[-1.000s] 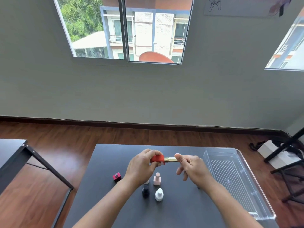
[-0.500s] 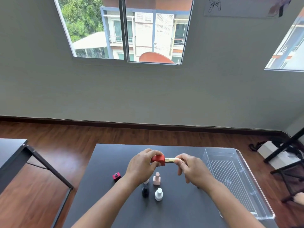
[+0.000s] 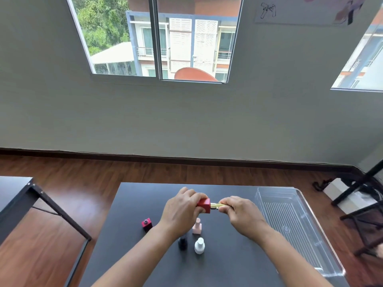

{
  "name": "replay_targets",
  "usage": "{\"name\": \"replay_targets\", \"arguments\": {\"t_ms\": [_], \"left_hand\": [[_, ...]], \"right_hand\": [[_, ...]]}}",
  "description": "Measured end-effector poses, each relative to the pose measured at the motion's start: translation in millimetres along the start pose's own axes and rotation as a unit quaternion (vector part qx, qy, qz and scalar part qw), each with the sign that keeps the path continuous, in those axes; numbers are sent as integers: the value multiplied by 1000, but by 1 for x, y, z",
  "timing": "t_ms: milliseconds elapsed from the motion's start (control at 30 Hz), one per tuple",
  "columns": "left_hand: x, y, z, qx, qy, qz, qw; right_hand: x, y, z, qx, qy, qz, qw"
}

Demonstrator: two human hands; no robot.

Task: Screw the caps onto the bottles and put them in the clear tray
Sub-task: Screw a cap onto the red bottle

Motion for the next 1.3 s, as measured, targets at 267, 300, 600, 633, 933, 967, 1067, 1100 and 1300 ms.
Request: {"name": "replay_targets", "arguments": {"t_ms": [267,300,600,633,933,967,1067,1100,1300], "left_hand": [[8,1,-7,67,63,41,995],[9,1,-8,74,60,41,995],[4,3,-5,24,-19,6,1000],[3,4,-6,17,-21,2,1000],[2,7,-9,-1,-40,-10,999],[4,6,-9,11,-29,-3,1000],[12,4,-10,70,15,13,997],[13,5,-11,86,26,11,996],[23,9,-18,93,81,30,992]], "right_hand": [[2,2,-7,34,68,17,997],[3,3,-8,30,97,26,994],[2,3,-16,10,70,21,997],[1,2,-16,15,53,16,998],[-8,-2,-21,36,-54,-13,998],[-7,-2,-22,37,-59,-13,997],[-3,-1,-25,37,-73,-6,997],[-1,-2,-26,33,-84,-3,996],[4,-4,-25,-6,-157,3,988]]}}
Point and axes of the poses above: each hand's wrist, its own y-axis away from the middle knuckle, its own z-axis out of the back of the hand, x = y × z, the point moved 5 cm from there along -y, towards the middle knuckle, and after that the axes turned 9 degrees about x, right-handed, at the moved point
